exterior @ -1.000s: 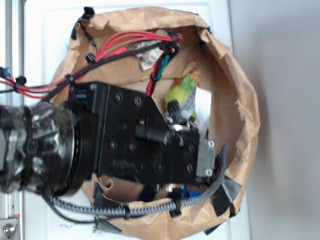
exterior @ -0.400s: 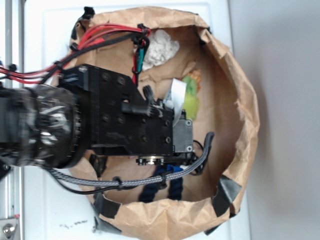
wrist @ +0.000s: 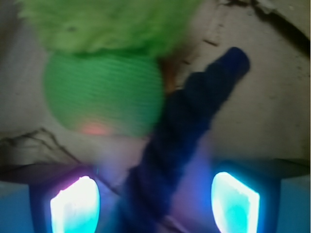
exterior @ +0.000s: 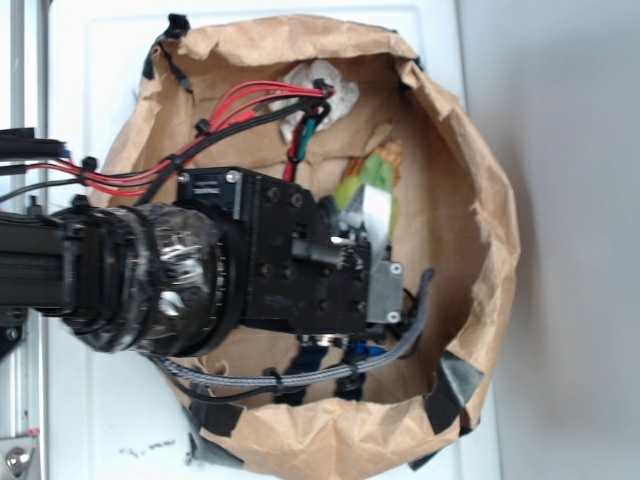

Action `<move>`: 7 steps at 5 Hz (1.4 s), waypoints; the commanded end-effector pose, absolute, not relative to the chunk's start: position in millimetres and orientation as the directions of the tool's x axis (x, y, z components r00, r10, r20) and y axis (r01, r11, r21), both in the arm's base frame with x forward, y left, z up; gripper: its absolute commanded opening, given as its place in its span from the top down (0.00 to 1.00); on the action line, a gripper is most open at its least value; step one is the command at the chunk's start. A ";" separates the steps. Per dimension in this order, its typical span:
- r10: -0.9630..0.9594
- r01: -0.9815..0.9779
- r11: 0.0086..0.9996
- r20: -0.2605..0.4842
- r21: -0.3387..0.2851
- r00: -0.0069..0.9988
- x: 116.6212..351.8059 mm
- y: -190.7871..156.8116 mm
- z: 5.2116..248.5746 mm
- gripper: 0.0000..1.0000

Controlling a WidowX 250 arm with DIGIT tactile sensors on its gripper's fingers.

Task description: Grab the blue rope.

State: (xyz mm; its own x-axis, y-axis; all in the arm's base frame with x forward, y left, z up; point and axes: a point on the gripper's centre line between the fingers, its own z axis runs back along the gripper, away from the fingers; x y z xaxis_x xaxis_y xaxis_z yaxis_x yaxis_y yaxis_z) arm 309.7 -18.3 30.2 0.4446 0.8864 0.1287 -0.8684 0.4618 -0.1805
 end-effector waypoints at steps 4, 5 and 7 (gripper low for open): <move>0.878 -0.849 0.477 0.079 -0.229 0.472 306.4 -12.1 68.7 1.00; 0.885 -0.867 0.461 0.173 -0.190 0.432 311.8 -5.2 110.2 1.00; 0.840 -0.826 0.531 0.251 -0.189 0.482 310.7 15.4 179.1 1.00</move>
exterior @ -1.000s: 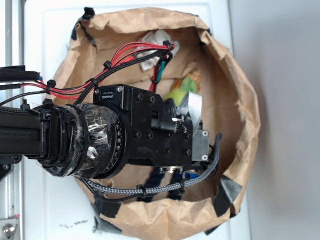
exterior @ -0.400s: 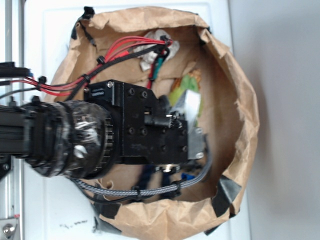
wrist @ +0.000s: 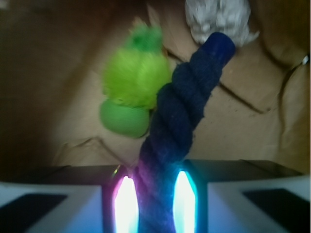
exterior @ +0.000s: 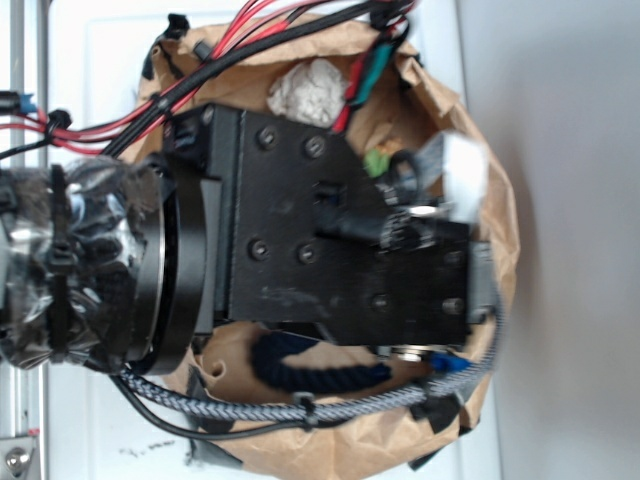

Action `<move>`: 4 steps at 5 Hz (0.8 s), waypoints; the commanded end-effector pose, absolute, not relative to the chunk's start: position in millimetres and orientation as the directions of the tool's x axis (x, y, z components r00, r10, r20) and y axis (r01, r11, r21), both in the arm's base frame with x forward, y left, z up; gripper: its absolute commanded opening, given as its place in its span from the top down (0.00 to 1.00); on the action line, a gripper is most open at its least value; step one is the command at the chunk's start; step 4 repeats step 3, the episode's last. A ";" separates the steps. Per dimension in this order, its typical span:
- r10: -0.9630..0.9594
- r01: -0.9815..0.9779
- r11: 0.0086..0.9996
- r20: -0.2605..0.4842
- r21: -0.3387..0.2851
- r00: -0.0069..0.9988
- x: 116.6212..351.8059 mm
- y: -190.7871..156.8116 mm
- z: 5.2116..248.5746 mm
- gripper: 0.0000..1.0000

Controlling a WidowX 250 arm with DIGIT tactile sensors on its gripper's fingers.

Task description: Grab the blue rope.

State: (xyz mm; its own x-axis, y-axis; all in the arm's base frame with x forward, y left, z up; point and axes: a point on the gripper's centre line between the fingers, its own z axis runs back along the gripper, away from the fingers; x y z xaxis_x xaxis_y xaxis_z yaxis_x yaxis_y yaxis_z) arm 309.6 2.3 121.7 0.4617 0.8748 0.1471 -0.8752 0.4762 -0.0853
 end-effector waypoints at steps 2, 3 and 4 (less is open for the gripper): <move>0.779 -0.791 0.592 0.358 -0.153 0.514 302.8 26.8 222.4 1.00; 0.646 -0.743 0.649 0.633 -0.161 0.427 290.6 9.7 222.9 0.00; 0.646 -0.743 0.649 0.633 -0.161 0.427 290.6 9.7 222.9 0.00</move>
